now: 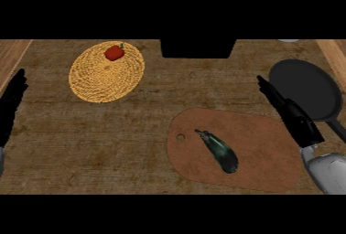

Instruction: Pick the eggplant from the cutting board and place it in the pan

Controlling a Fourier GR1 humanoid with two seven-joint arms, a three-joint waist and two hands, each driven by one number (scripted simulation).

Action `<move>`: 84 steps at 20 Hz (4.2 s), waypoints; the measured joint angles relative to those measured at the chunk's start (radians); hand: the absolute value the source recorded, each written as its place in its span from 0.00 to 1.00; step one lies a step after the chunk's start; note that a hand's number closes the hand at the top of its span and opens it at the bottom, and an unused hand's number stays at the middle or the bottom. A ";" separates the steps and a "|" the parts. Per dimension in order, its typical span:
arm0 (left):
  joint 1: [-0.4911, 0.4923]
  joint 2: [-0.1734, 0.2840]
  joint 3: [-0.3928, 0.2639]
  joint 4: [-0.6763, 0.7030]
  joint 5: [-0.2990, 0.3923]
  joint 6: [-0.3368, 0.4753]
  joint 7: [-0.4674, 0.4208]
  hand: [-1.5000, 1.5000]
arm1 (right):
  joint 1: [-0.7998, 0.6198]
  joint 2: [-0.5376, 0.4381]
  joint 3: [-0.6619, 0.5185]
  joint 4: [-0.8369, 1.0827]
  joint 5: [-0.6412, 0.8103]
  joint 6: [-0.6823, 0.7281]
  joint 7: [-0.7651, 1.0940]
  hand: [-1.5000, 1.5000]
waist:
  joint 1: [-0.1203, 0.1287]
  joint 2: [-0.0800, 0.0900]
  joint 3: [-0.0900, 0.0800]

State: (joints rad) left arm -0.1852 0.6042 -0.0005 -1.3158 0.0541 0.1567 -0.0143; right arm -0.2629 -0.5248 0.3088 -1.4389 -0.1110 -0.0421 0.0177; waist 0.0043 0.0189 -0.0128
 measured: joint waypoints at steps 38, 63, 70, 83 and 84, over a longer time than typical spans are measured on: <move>-0.035 -0.311 -0.052 -0.219 0.183 0.026 0.213 0.50 | -0.711 -0.001 0.361 0.478 0.432 0.690 -0.496 0.00 | 0.031 -0.012 0.013; 0.026 -0.329 0.000 -0.273 0.159 0.001 0.235 0.50 | -0.631 -0.039 0.513 0.150 0.714 0.731 -0.419 0.00 | -0.003 -0.021 0.012; 0.029 -0.346 0.001 -0.286 0.141 -0.009 0.248 0.50 | -0.581 0.049 0.501 0.134 0.803 0.780 -0.333 0.00 | -0.001 -0.020 0.013; 0.019 -0.362 0.033 -0.286 0.129 -0.042 0.257 0.50 | -0.510 0.131 0.489 0.238 0.979 0.745 -0.389 0.00 | 0.002 -0.018 0.013; 0.021 -0.366 0.029 -0.301 0.121 -0.035 0.266 0.50 | -0.500 0.140 0.492 0.256 0.993 0.730 -0.398 0.00 | 0.003 -0.018 0.013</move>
State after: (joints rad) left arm -0.1641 0.2384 0.0281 -1.6167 0.1746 0.1216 0.2514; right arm -0.7628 -0.3846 0.8007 -1.1828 0.8821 0.6880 -0.3803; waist 0.0072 0.0007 0.0000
